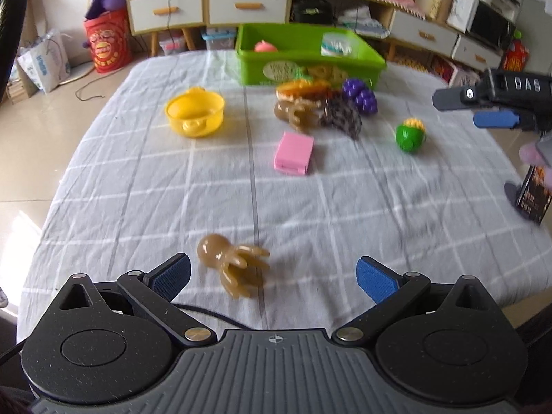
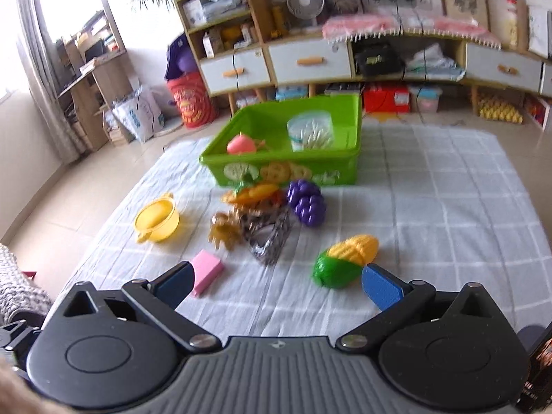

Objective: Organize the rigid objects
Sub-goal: 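Lower the left gripper onto the brown octopus and close it, then grasp and lift the pink block with the right gripper while the left gripper holds the octopus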

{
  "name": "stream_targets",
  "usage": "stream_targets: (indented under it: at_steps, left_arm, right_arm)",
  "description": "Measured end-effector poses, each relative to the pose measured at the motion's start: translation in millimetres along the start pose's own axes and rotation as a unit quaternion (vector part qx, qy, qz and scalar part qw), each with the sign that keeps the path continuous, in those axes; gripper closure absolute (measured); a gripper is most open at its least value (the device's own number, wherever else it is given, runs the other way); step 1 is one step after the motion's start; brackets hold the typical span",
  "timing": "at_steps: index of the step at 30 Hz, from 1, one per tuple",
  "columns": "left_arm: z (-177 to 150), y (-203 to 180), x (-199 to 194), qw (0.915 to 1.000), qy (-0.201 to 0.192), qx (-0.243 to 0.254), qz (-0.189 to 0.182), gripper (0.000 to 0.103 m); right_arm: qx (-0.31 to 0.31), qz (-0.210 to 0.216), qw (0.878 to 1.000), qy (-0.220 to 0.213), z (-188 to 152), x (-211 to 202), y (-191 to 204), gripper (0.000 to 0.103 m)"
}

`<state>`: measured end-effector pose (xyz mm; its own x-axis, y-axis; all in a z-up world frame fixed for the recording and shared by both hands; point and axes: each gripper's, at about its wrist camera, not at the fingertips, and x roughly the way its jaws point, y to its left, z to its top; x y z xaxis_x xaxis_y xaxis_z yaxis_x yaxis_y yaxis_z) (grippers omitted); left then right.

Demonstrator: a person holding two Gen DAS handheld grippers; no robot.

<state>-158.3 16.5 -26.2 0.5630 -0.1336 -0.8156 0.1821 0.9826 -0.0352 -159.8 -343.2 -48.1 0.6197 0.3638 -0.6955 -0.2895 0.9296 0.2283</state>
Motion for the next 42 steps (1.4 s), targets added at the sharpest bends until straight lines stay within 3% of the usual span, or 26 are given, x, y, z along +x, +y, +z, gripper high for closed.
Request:
stream_targets:
  at_steps: [9,15,17,19,35,42]
  left_arm:
    - [-0.1,9.5,28.6,0.9990,0.023,-0.035,0.014,0.008]
    - [-0.9,17.7,39.7,0.9978,0.032,-0.053,0.024,0.031]
    - [-2.4,20.1,42.4,0.9975,0.034,-0.053,0.031,0.048]
    - [-3.6,22.4,42.6,0.9976,0.031,-0.055,0.029,0.056]
    - [-1.7,29.2,40.9,0.9972,0.005,-0.069,0.028,0.058]
    - [-1.3,32.8,39.6,0.9969,0.003,-0.072,0.031,0.058]
  right_arm:
    - [0.037,0.008,0.997,0.073,-4.0,27.8,-4.1,0.013]
    - [0.028,0.025,0.994,0.106,-4.7,54.4,15.1,0.013]
    - [0.012,0.032,0.993,0.112,-5.2,63.9,24.3,0.013]
    - [-0.006,0.040,0.992,0.118,-6.5,74.9,34.3,0.013]
    - [-0.108,0.031,0.982,0.150,-17.3,137.7,82.3,0.014]
    - [-0.153,0.004,0.979,0.132,-18.4,148.3,94.4,0.014]
